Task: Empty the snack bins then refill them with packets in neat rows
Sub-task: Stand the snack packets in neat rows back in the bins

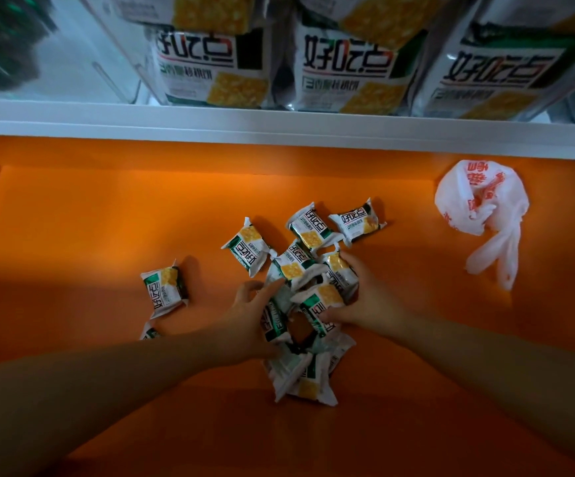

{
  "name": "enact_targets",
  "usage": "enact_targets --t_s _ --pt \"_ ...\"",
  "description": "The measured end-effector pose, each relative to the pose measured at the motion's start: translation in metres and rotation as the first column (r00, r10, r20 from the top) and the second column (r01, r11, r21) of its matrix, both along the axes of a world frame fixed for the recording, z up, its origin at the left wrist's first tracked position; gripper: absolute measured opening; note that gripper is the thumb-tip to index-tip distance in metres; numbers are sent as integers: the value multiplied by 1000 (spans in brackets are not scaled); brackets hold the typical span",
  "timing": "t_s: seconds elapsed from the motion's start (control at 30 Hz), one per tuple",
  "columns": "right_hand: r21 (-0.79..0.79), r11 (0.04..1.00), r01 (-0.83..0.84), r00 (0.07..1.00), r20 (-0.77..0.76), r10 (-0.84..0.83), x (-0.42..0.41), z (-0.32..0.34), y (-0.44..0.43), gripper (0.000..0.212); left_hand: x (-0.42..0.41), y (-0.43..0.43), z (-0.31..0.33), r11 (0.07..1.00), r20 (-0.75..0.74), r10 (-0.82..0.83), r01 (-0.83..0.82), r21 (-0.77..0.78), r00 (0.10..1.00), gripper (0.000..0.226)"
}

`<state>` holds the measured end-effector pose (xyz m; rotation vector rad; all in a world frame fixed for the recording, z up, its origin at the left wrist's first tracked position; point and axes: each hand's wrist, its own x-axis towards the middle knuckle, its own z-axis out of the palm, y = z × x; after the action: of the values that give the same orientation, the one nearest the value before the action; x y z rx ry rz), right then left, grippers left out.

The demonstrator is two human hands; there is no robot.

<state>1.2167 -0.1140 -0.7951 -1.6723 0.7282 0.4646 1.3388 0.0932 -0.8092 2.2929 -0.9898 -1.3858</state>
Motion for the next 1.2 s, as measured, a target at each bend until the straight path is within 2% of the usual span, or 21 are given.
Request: enact_targets --t_s 0.07,0.17,0.23,0.43,0.7,0.87,1.0,1.2 --pt "90 996 7 1000 16 -9 3 2 4 108 1 -7 -1 999 -49 38 -39 -30 998 111" --pt "0 996 -92 996 14 92 8 2 3 104 4 -14 3 986 -67 128 -134 -95 990 124" --pt "-49 989 -139 990 21 140 12 4 -1 104 11 -20 8 982 -92 163 -171 -84 982 130" --pt "-29 965 -262 964 35 263 30 7 -11 112 37 -41 9 1000 -174 5 -10 -26 985 130" --pt "-46 967 -252 966 54 254 36 6 -13 107 42 -47 9 991 -207 71 -93 -97 976 109" --pt "-28 952 -304 949 74 305 43 8 -14 96 41 -48 11 977 -284 156 -191 -99 946 112" --pt "-42 955 -294 954 51 296 38 8 -16 84 37 -51 19 978 -246 152 -182 -105 957 103" --pt "-53 963 -263 962 61 266 16 36 -23 80 19 -58 43 987 -114 65 -81 -138 991 107"
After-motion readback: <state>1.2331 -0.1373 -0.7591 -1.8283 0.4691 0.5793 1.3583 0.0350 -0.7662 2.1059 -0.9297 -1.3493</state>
